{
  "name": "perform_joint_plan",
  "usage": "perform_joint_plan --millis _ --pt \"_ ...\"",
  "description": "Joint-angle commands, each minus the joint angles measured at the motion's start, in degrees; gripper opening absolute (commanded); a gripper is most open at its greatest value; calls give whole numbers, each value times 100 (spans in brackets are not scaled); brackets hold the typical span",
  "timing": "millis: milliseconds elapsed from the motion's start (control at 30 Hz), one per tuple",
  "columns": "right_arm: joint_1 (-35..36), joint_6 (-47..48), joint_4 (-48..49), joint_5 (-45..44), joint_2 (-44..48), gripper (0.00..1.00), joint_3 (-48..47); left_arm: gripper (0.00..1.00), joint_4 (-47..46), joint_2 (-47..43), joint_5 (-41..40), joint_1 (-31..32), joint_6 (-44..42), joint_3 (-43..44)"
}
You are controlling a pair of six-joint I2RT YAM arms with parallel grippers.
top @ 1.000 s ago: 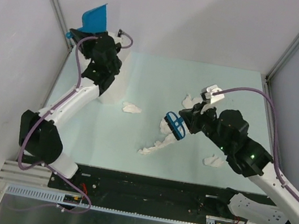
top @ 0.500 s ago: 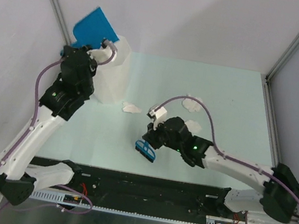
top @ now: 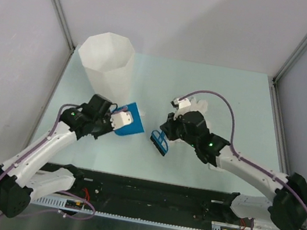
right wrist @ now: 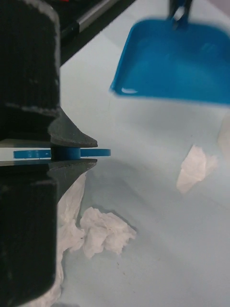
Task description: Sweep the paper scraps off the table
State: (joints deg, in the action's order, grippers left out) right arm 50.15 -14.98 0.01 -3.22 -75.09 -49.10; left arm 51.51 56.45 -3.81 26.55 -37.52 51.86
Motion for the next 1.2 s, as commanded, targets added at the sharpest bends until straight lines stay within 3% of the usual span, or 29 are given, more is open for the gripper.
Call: perform_joint_plan --millis 0,133,233,400,633,767,933,1167 --pt "-23 -83 -413 -168 967 0 -267 0 140 304 602 323 219 -430" --pt "-207 4 -1229 -1983 1488 0 -284 0 97 971 -21 878 253 -869" --pt "-286 293 -1503 -2683 1427 0 -284 0 26 1498 -58 975 280 -861" --pt "-269 575 -1259 -2649 1015 0 -232 0 -219 2150 56 1010 324 -678" --pt "433 470 -662 -2675 -127 0 -223 0 -325 2810 91 1239 517 -563" --pt "794 110 -195 -2035 -637 0 -275 0 -431 3153 82 1336 544 -449" --pt "865 -496 700 -786 -630 0 -319 0 -510 3329 258 1371 570 -343" --pt "619 -1024 817 -732 -7 0 -346 0 -519 3136 530 1406 596 -325"
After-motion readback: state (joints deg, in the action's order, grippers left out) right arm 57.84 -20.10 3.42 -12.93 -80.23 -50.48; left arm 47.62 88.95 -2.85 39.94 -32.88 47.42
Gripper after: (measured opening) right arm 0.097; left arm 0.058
